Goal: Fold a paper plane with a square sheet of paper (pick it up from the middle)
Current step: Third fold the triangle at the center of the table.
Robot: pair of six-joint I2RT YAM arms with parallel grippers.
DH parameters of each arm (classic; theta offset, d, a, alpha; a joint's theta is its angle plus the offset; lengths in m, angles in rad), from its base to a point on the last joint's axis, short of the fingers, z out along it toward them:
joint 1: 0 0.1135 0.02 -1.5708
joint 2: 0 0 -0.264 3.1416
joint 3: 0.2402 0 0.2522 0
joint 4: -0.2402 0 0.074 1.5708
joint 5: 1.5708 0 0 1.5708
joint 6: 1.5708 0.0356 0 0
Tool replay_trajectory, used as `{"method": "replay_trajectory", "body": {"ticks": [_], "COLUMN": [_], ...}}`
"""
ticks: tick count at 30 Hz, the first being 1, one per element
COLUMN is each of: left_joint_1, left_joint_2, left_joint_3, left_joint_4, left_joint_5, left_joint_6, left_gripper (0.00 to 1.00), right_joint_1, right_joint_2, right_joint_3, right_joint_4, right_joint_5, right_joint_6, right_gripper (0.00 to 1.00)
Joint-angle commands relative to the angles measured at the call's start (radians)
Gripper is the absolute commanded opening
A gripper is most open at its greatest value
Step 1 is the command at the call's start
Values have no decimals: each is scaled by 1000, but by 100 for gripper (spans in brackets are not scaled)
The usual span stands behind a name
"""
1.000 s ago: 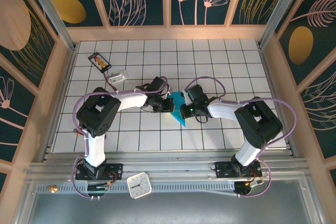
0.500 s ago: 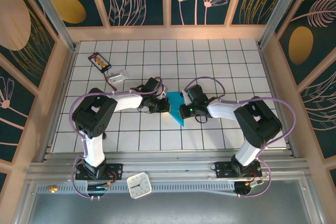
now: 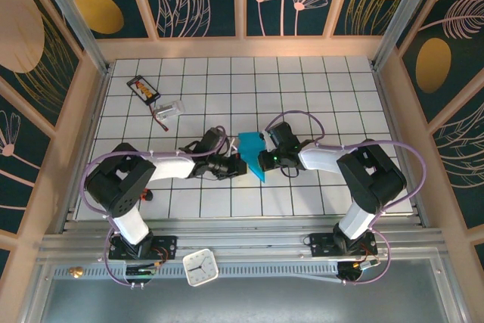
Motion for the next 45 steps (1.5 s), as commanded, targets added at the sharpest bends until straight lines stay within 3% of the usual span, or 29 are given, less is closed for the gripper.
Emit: {"method": "replay_trajectory", "body": {"ticks": [1,15,45], "left_joint_1": [-23,-84,-114], "left_joint_2": [-26,33,162], "left_joint_3": [-47,-105,-27], "left_joint_4": [231,446,439], "left_joint_5": [43,-22,-106], "left_joint_6": [-168,-343,-395], "left_gripper": [0,0,0], "right_joint_1": [-5,-6,-4], "right_joint_2": [39,48,49], "right_joint_3": [-31,-29,-35], "right_joint_4": [-87,-84,-74], "right_joint_5": [29,30,19], "right_joint_6": [16,14,11], "right_gripper": [0,0,0]}}
